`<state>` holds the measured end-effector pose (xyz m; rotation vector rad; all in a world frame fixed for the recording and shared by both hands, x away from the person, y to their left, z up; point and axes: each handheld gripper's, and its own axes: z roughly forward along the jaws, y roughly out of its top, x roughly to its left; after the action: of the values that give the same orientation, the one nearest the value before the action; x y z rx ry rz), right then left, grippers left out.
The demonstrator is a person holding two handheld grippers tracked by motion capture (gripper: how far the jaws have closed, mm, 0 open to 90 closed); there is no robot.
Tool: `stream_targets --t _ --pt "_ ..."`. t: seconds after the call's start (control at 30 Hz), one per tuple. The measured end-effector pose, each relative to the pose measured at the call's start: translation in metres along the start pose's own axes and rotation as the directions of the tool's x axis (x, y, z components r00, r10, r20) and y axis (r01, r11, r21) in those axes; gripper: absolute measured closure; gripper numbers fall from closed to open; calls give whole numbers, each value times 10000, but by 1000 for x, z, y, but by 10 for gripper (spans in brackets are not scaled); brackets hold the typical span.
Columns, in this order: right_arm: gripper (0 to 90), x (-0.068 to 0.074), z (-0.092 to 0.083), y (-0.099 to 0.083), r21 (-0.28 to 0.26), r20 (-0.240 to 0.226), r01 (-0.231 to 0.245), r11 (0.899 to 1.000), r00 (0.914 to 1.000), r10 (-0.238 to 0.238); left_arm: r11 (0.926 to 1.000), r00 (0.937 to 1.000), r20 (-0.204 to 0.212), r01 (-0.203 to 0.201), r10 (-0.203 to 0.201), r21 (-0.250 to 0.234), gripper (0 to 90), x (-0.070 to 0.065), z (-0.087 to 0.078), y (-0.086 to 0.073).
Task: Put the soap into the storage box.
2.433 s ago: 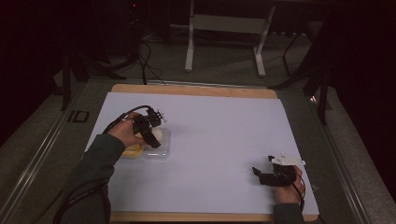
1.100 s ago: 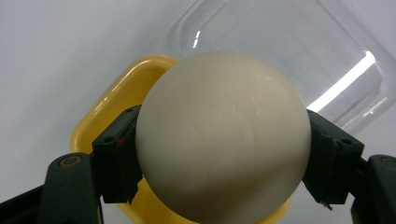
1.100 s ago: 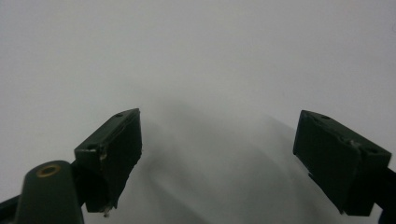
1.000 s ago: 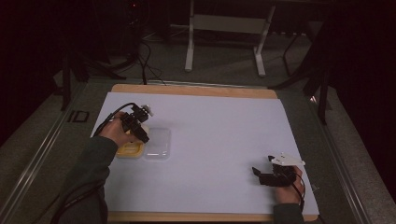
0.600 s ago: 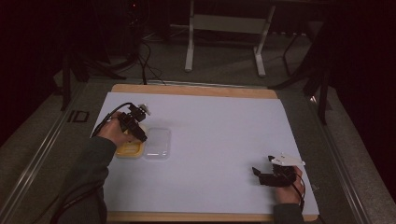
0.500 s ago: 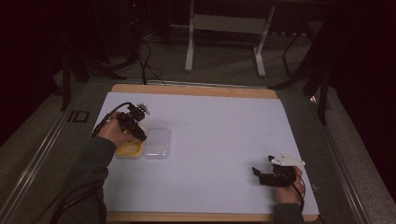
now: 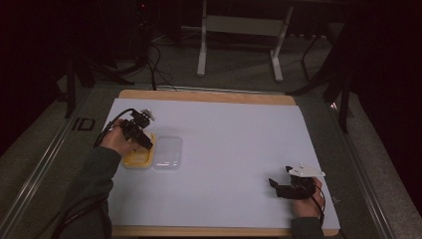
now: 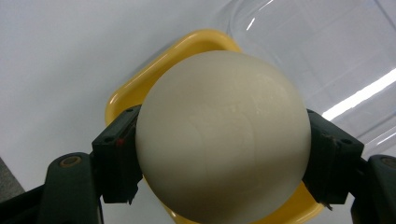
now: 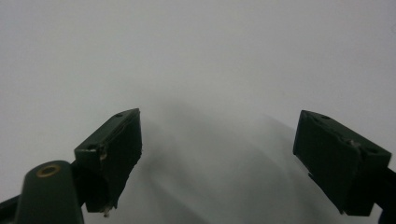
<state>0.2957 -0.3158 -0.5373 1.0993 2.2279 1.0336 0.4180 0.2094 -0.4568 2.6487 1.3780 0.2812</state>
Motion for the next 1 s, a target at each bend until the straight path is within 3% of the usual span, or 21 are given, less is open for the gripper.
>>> stream_targets --t 0.3,0.43,0.5,1.0 --pt "154 0 0 0 0 -5 8 10000 10000 -8 9998 9998 -32 174 -173 81 256 6 5 -6" --pt "154 0 0 0 5 -8 20 10000 10000 -20 9996 9994 222 271 -270 -55 256 8 9 -8" --pt "154 0 0 0 5 -7 23 10000 10000 -23 9997 9991 355 223 -220 -102 256 8 11 -8" --pt "154 0 0 0 6 -2 18 10000 10000 -18 9998 9997 239 24 -29 210 256 9 23 -10"
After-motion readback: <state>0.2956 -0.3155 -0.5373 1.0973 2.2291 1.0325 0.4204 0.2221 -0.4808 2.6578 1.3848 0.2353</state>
